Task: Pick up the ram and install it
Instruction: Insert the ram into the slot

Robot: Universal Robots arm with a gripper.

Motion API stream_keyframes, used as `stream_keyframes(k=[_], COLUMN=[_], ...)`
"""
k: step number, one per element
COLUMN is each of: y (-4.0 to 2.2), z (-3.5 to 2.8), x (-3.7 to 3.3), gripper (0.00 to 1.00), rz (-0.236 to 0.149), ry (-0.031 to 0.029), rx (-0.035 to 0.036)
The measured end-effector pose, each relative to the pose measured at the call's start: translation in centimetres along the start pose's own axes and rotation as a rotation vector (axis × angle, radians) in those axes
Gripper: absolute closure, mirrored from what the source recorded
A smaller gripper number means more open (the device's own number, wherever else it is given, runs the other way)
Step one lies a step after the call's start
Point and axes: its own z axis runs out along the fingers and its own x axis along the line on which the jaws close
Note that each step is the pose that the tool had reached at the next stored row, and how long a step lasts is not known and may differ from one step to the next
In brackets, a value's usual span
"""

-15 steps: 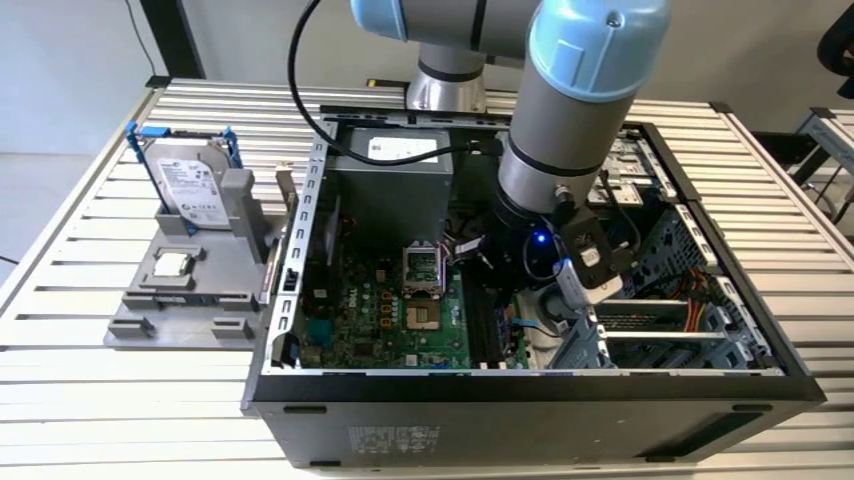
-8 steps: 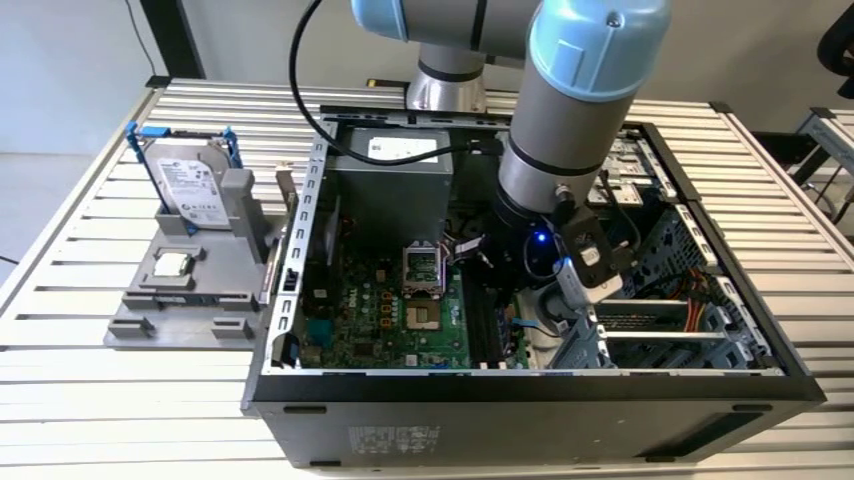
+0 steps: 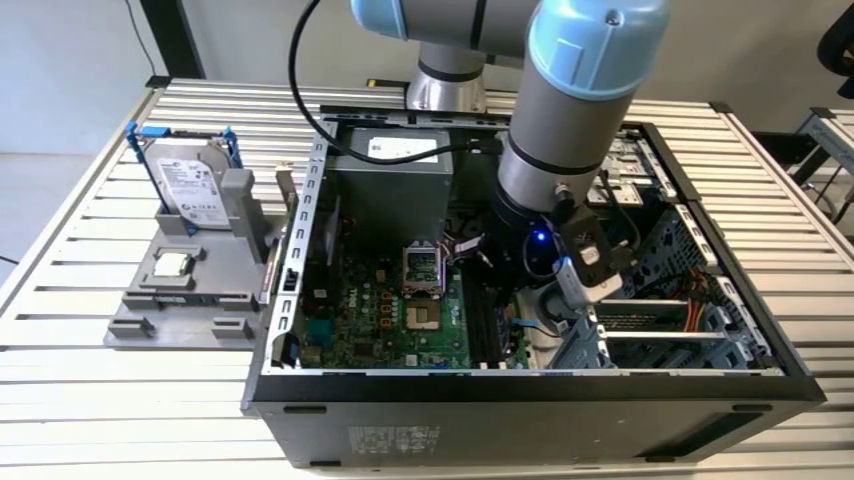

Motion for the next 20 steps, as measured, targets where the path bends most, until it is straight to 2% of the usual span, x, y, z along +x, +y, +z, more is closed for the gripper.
stream_keyframes(k=[4, 11, 15, 16, 20], y=[0.01, -0.01, 0.05, 0.09, 0.06], z=[0.1, 0.68, 0.6, 0.72, 0.58], x=[0.03, 0.05, 0.05, 0.04, 0.05], gripper=[1.0, 1.0, 1.0, 1.0, 1.0], rz=[0.0, 0.0, 0.0, 0.0, 0.0], ry=[0.0, 0.0002, 0.0004, -0.0003, 0.0], rx=[0.0001, 0.0008, 0.0015, -0.0022, -0.0003])
